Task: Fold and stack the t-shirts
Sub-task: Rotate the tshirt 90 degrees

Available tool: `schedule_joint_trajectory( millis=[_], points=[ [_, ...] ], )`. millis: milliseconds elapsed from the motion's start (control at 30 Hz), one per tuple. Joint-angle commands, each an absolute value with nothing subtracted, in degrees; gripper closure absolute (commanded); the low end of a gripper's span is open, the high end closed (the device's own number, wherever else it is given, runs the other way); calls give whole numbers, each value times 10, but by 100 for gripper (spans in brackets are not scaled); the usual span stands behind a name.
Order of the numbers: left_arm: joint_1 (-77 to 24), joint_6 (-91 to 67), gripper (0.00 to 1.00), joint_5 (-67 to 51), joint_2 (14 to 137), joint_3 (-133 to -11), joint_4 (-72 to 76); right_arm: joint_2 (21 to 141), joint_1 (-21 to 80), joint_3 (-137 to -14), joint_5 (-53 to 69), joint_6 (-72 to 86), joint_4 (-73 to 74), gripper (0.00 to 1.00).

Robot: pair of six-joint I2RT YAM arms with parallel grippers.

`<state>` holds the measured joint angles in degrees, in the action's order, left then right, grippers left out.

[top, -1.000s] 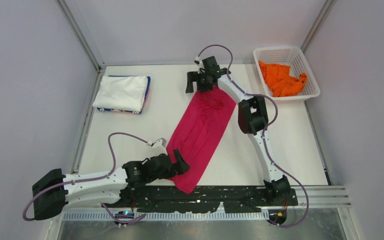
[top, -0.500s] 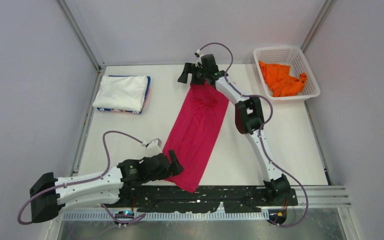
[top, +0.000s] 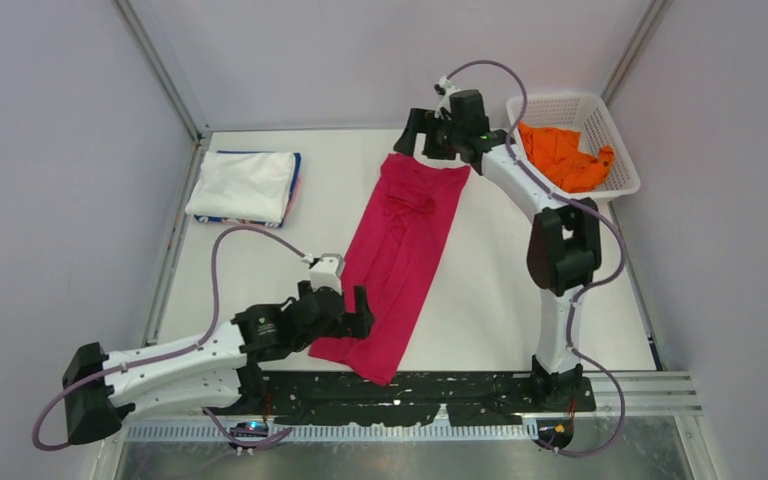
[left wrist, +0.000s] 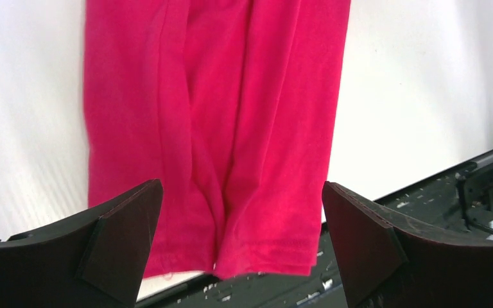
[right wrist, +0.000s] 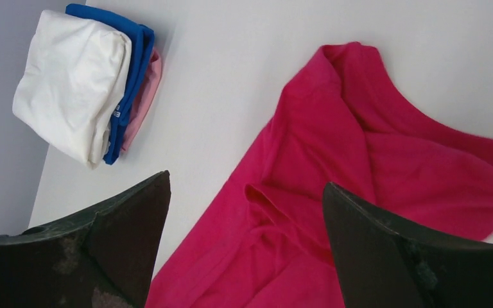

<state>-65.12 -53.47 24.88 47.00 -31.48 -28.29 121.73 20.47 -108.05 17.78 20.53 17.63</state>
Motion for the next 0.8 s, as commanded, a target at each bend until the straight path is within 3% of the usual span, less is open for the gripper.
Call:
schedule_joint_trajectory(
  millis=[0,100,267,633,767],
  points=[
    [-601,-411,0,169,556,-351,-163,1127,159,-935,164,239,137,5],
    [-560,-398,0,64,628,-363,-109,1119,149,-888,179,243,134,5],
    [-543,-378,0,17,728,-392,-81,1158,141,-877,197,267,134,5],
    [-531,-398,0,-44,822,-385,-57,1275,139,-988,186,279,203,5],
    [-532,-435,1,-88,837,-359,15,1313,139,-1043,189,282,228,5]
  ],
)
